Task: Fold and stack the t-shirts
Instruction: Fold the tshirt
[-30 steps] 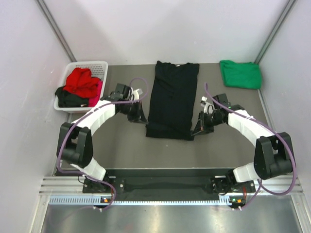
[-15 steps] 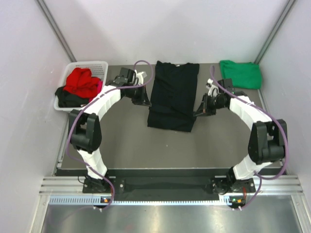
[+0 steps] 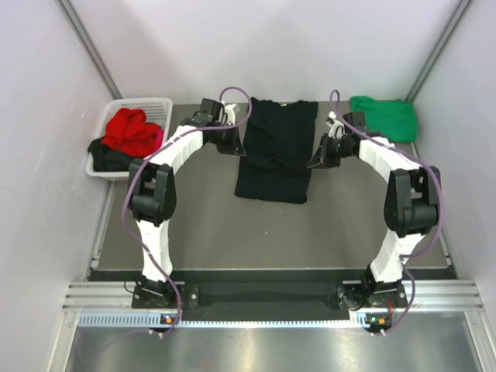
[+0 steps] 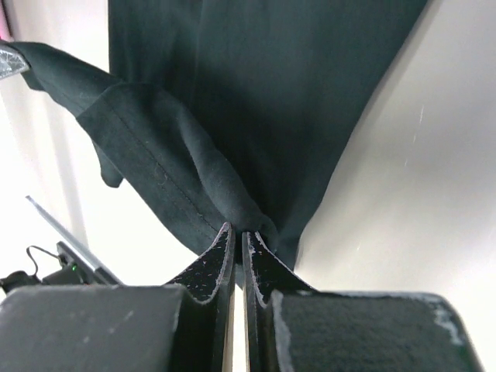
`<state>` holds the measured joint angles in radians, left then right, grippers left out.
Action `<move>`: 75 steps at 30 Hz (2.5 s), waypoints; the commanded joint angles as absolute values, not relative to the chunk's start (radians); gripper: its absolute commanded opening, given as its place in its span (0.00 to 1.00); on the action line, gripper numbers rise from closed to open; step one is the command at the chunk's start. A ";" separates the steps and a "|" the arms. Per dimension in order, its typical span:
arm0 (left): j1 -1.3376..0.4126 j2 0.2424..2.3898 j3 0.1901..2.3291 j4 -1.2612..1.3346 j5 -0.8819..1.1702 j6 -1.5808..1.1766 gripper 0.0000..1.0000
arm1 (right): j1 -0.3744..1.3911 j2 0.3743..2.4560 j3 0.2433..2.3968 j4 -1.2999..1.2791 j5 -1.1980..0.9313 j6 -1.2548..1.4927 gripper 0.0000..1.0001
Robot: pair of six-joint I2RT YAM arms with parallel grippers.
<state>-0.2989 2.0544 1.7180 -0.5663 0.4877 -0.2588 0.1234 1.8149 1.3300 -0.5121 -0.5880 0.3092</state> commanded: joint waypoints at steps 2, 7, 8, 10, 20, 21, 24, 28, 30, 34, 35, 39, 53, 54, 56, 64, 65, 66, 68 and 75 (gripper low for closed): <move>-0.285 2.071 1.799 -0.506 0.457 -0.248 0.00 | 0.118 1.865 1.442 -0.462 -0.574 0.299 0.00; -0.281 2.118 1.853 -0.494 0.448 -0.247 0.00 | 0.123 1.930 1.505 -0.468 -0.561 0.287 0.00; -0.281 2.128 1.862 -0.488 0.443 -0.247 0.00 | 0.124 1.939 1.523 -0.466 -0.558 0.287 0.00; -0.281 2.155 1.893 -0.491 0.443 -0.242 0.00 | 0.126 1.963 1.540 -0.465 -0.552 0.281 0.00; -0.273 2.149 1.945 -0.512 0.270 -0.235 0.41 | 0.118 1.947 1.614 -0.486 -0.477 0.220 0.56; -0.265 2.094 1.915 -0.524 0.253 -0.229 0.43 | 0.101 1.898 1.602 -0.508 -0.483 0.204 0.56; -0.258 2.007 1.820 -0.586 0.270 -0.206 0.52 | 0.077 1.807 1.470 -0.583 -0.544 0.210 0.56; -0.244 1.979 1.663 -0.646 0.525 -0.221 0.55 | 0.083 1.775 1.246 -0.598 -0.620 0.225 0.55; -0.227 1.982 1.555 -0.631 0.610 -0.279 0.56 | 0.087 1.790 1.195 -0.586 -0.629 0.235 0.55; -0.198 1.997 1.416 -0.536 0.765 -0.377 0.61 | 0.095 1.833 1.138 -0.554 -0.658 0.241 0.55; -0.195 2.002 1.402 -0.529 0.768 -0.386 0.67 | 0.101 1.842 1.138 -0.549 -0.657 0.248 0.55; -0.184 2.025 1.379 -0.505 0.781 -0.405 0.70 | 0.120 1.888 1.153 -0.529 -0.667 0.262 0.55; -0.184 2.106 1.408 -0.503 0.776 -0.422 0.65 | 0.167 1.959 1.187 -0.486 -0.680 0.313 0.54; -0.184 2.109 1.410 -0.506 0.775 -0.420 0.63 | 0.167 1.965 1.189 -0.489 -0.680 0.313 0.54; -0.184 2.120 1.419 -0.506 0.776 -0.423 0.61 | 0.167 1.970 1.187 -0.489 -0.675 0.316 0.53; -0.198 2.167 1.454 -0.505 0.784 -0.430 0.46 | 0.166 1.983 1.167 -0.480 -0.673 0.334 0.38; -0.201 2.171 1.456 -0.502 0.787 -0.431 0.44 | 0.167 1.986 1.166 -0.476 -0.681 0.336 0.35; -0.202 2.174 1.456 -0.493 0.799 -0.433 0.39 | 0.167 1.988 1.164 -0.469 -0.687 0.336 0.31; -0.209 2.175 1.450 -0.479 0.830 -0.437 0.29 | 0.166 1.985 1.166 -0.468 -0.692 0.337 0.22; -0.206 2.117 1.445 -0.466 0.877 -0.453 0.00 | 0.143 1.931 1.186 -0.462 -0.716 0.344 0.00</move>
<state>-0.2039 2.1689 1.4372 -0.4999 0.8299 -0.4477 0.1528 1.9713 1.1606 -0.4862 -0.7166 0.3447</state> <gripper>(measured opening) 0.021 0.021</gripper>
